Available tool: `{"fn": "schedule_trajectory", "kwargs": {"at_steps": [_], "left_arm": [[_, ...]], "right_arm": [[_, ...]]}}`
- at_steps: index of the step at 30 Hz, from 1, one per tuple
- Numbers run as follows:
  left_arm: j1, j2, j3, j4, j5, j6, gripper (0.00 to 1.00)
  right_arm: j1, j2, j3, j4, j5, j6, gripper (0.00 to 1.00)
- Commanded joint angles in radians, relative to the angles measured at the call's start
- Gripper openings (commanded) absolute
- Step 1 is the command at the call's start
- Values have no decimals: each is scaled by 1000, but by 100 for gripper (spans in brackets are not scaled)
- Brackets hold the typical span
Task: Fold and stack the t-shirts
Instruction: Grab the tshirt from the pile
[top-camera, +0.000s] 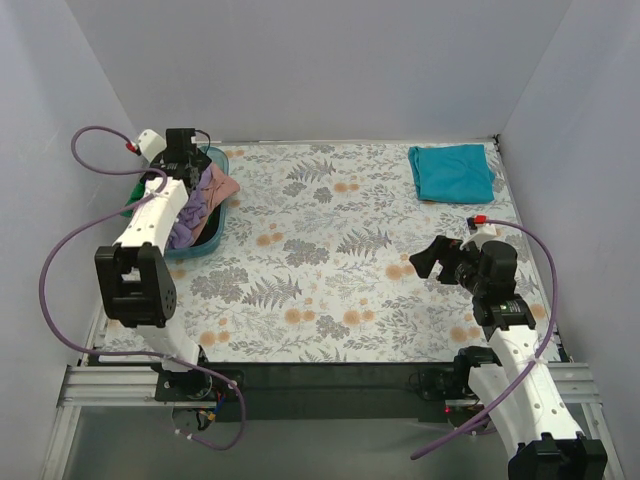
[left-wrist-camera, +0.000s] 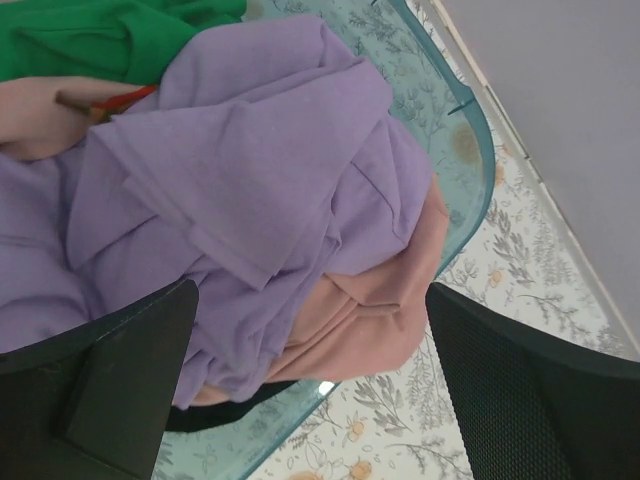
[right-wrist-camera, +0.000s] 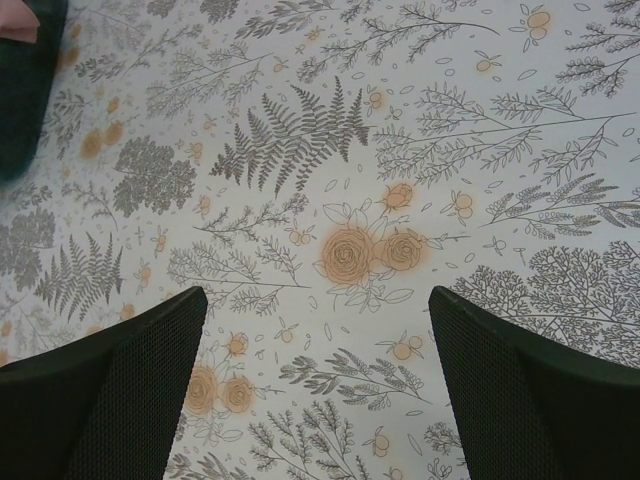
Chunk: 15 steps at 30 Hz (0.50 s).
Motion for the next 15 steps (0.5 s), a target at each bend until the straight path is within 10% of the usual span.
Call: {"fn": "schedule_trajectory", "kwargs": {"at_steps": [1,9,15], "left_arm": [[11,66,72,10,-5,85,98],[11,235,187,-160,-80,29,84],[51,271,198,-231,-70,-14,29]], "right_arm": [[-2,0,-6,17,43,-19,98],[-4,19,-10,17,86,-21,98],[-4,40,-10,12,103,-19,98]]}}
